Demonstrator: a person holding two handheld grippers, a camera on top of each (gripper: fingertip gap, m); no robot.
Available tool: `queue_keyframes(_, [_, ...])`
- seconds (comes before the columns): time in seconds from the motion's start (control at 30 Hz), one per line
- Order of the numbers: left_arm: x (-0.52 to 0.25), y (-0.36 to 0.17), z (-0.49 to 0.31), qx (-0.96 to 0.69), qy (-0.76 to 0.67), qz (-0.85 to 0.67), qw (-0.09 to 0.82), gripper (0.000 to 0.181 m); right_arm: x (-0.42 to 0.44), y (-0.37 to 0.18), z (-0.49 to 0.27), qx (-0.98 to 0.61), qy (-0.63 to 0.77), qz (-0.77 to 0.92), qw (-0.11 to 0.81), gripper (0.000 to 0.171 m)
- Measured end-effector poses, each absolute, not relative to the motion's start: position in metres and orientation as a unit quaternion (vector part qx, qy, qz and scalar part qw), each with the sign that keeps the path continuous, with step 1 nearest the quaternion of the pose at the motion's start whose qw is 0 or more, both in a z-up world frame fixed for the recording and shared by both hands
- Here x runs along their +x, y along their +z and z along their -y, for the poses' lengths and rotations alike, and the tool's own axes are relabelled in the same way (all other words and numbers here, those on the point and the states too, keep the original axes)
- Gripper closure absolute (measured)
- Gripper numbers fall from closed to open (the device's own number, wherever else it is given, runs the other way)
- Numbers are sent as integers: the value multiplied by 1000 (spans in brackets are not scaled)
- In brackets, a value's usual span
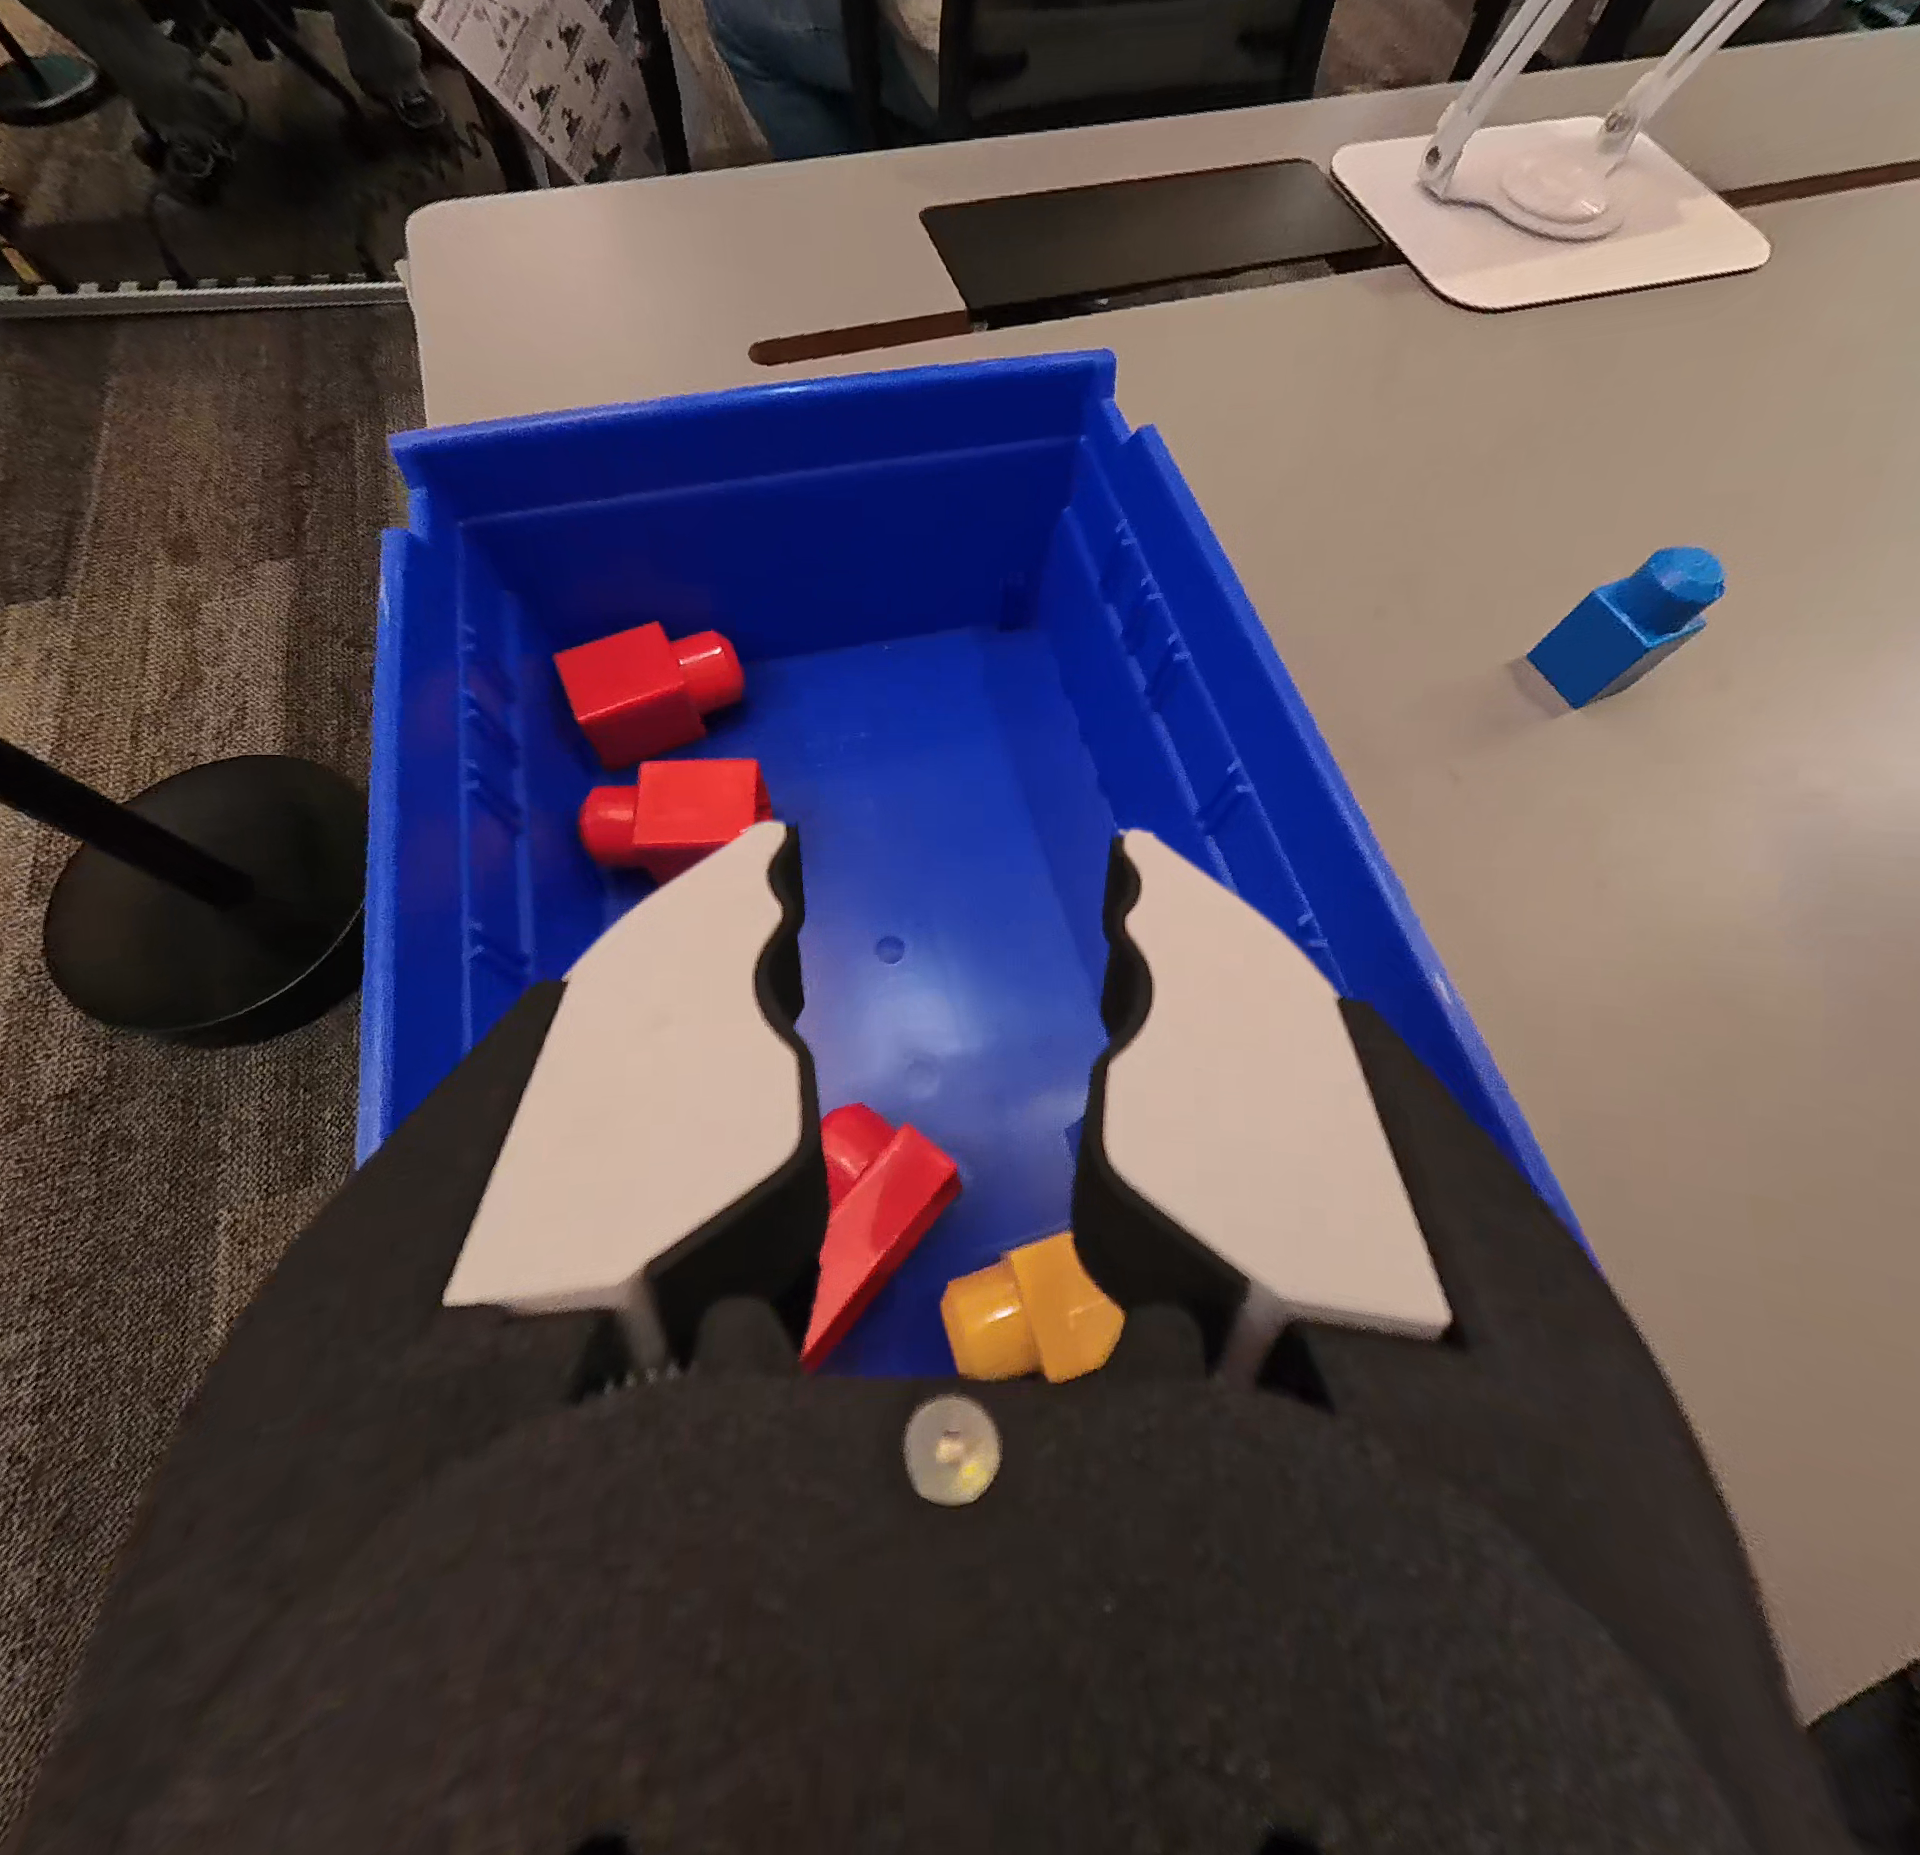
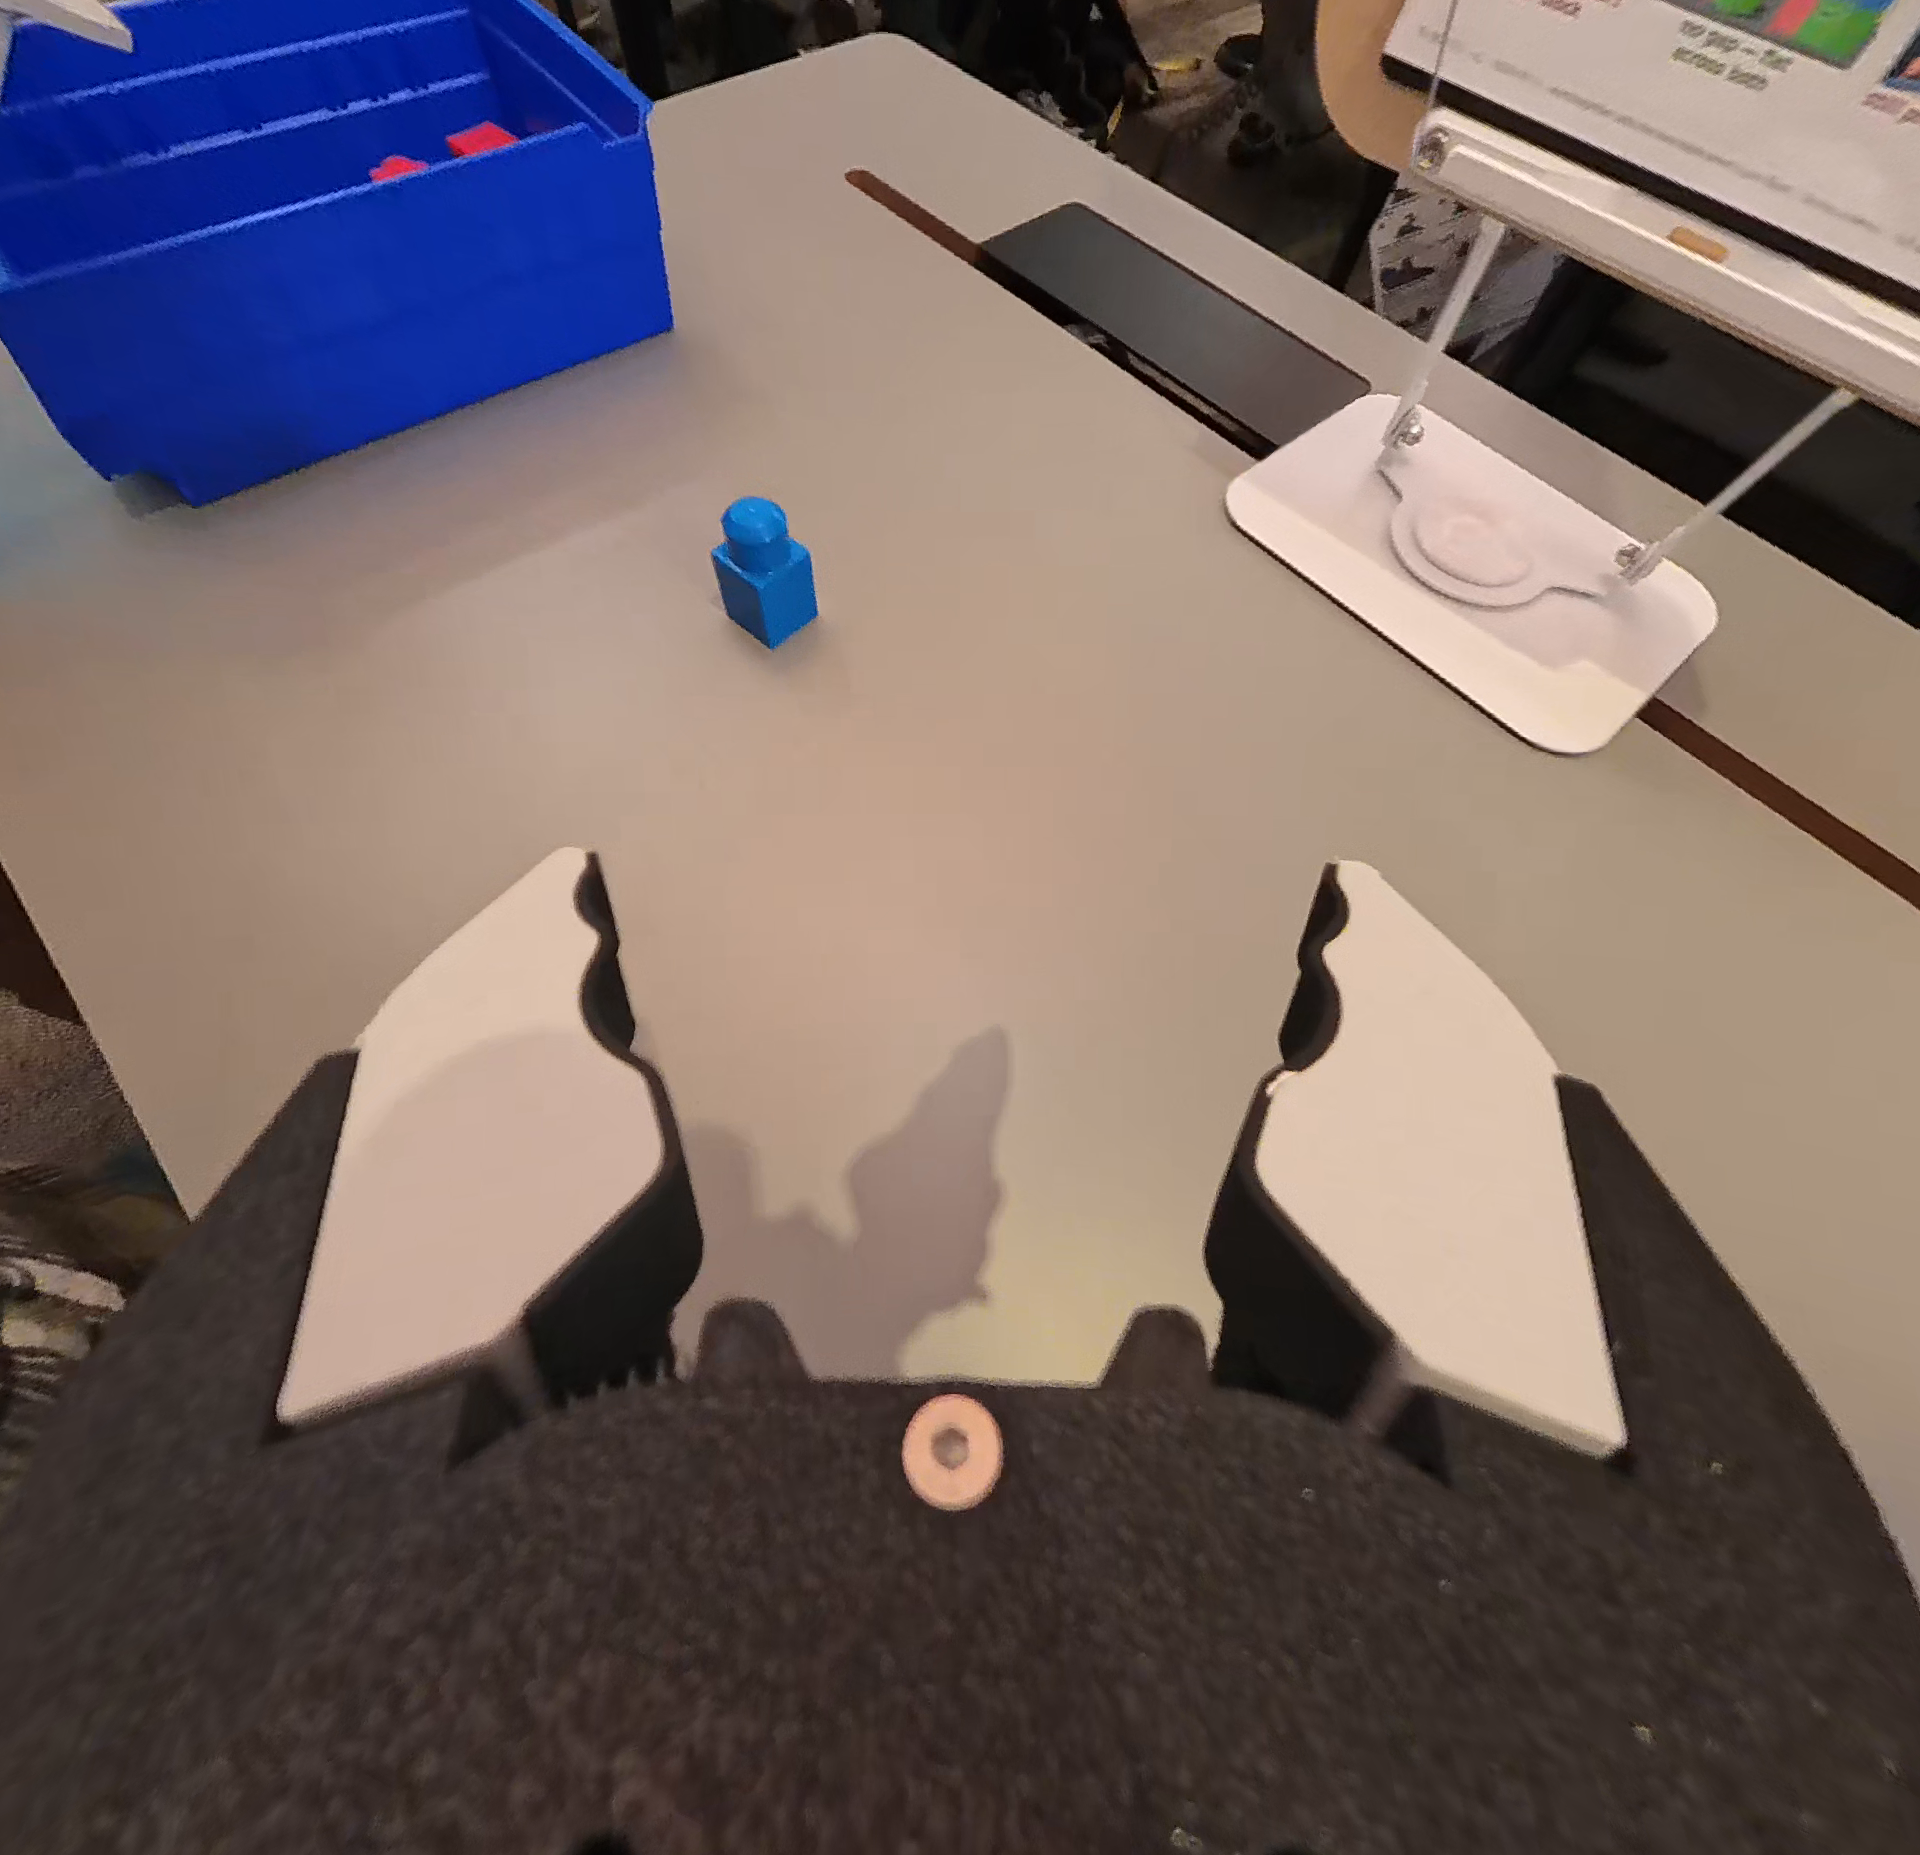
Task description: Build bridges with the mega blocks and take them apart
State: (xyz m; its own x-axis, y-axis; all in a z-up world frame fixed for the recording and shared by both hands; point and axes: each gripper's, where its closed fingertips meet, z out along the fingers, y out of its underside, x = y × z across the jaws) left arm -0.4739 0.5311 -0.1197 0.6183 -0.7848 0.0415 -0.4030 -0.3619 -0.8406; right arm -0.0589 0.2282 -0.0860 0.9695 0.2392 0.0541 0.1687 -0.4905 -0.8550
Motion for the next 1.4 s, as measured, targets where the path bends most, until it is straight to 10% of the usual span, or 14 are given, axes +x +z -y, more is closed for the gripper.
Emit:
queue_keyframes(0.5, [-534,-141,-515,-805,-81,-540,233,137,-73,-96,-240,-849,79,143,503,52])
queue_keyframes(1.4, [-478,-187,-628,-779,55,-602,167,146,-43,-115,-217,-843,104,116,515,54])
